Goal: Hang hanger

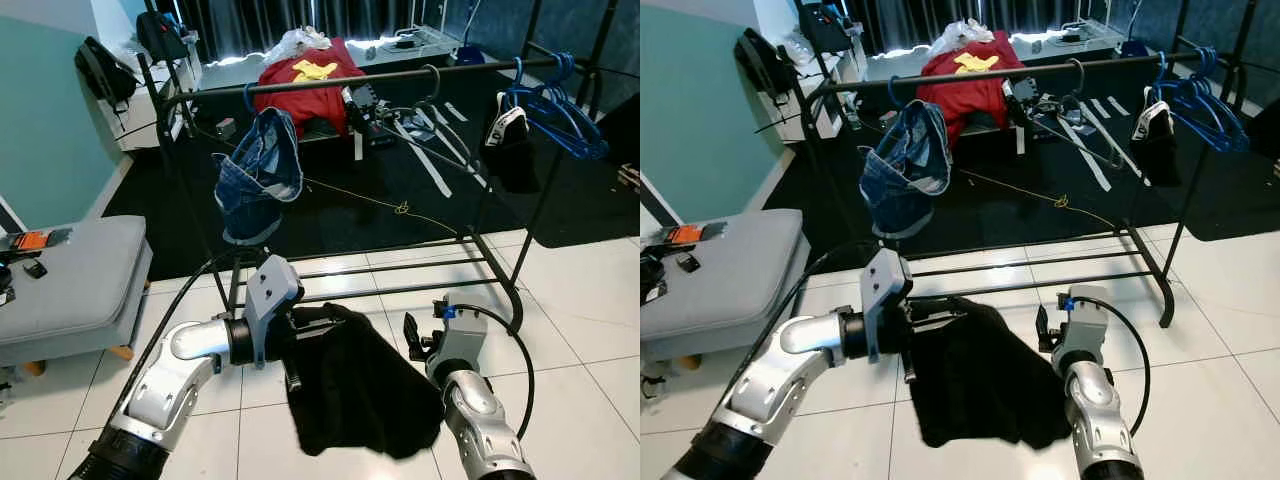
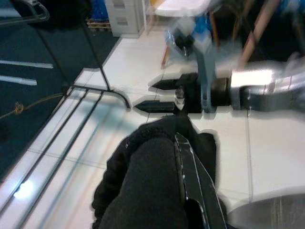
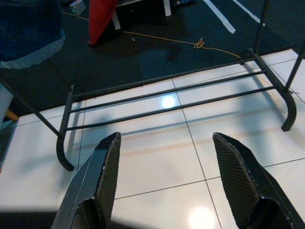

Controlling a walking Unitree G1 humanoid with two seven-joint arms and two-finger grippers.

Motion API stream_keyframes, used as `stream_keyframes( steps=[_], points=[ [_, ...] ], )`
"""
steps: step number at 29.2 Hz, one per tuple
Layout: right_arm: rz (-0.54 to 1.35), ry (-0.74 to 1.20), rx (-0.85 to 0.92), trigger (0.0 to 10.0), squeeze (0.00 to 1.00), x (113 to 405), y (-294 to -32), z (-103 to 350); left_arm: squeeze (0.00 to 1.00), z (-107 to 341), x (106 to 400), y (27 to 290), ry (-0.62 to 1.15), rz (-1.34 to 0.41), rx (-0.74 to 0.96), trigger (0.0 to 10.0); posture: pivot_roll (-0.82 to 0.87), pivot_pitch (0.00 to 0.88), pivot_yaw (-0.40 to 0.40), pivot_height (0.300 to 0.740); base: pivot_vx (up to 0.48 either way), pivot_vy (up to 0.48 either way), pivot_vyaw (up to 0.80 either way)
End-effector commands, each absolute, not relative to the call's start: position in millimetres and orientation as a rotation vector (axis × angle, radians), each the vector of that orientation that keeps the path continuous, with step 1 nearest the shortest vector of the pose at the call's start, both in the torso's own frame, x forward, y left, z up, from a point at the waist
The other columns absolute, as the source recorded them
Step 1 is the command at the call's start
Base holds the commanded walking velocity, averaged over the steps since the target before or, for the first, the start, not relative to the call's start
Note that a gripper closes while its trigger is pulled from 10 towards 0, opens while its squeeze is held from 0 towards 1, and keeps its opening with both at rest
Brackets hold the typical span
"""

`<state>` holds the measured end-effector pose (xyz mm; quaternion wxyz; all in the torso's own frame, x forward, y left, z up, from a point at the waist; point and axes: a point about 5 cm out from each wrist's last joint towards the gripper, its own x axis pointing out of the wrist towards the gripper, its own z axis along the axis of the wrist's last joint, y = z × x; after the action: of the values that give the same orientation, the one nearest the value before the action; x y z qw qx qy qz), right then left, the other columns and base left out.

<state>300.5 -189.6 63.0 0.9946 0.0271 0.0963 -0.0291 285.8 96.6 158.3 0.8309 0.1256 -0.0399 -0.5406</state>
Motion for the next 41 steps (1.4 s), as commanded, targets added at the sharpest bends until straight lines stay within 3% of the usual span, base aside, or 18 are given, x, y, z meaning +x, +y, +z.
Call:
stream_keyframes(
  steps=[1,4,15,16,19,23,24,30,33,41],
  points=[
    [-0.05,0.182,0.053,10.0,0.0,300,-185,63,0.0,156,287,101,-0.071,-1.152,0.342,10.0,0.05,0.072,0.111,0.74,0.0,0.0,0.0],
    [-0.05,0.18,0.054,10.0,0.0,300,-187,63,0.0,138,288,111,0.019,-1.183,0.615,10.0,0.05,0.072,0.11,0.74,0.0,0.0,0.0],
    [-0.046,0.182,0.051,10.0,0.0,301,-185,63,0.0,133,294,120,0.074,-1.193,0.784,10.0,0.05,0.072,0.112,0.74,0.0,0.0,0.0],
    [-0.026,0.17,0.043,10.0,0.0,302,-186,65,0.0,125,295,125,0.133,-1.193,0.883,10.0,0.06,0.071,0.113,0.74,0.0,0.0,0.0],
    [0.002,0.151,0.048,10.0,0.0,304,-186,69,0.0,120,296,129,0.173,-1.193,0.937,10.0,0.06,0.071,0.114,0.74,0.0,0.0,0.0],
    [0.204,0.042,0.125,10.0,0.0,314,-177,97,0.0,108,299,140,0.244,-1.191,1.082,10.0,0.05,0.068,0.116,0.74,0.0,0.0,0.0],
    [0.38,0.019,0.05,10.0,0.0,317,-172,111,0.0,104,298,146,0.288,-1.22,1.137,10.0,0.05,0.066,0.11,0.74,0.0,0.0,0.0],
    [0.596,0.056,-0.171,10.0,0.0,315,-171,115,0.0,95,296,159,0.408,-1.258,1.223,10.0,0.05,0.063,0.1,0.74,0.0,0.0,0.0],
    [0.728,0.085,-0.273,10.0,0.0,312,-171,113,0.0,97,301,159,0.353,-1.226,1.244,10.0,0.05,0.06,0.094,0.74,0.0,0.0,0.0],
    [0.885,0.17,-0.184,10.0,0.0,308,-172,109,0.0,105,304,150,0.194,-1.22,1.254,10.0,0.05,0.06,0.082,0.74,0.0,0.0,0.0]
  ],
)
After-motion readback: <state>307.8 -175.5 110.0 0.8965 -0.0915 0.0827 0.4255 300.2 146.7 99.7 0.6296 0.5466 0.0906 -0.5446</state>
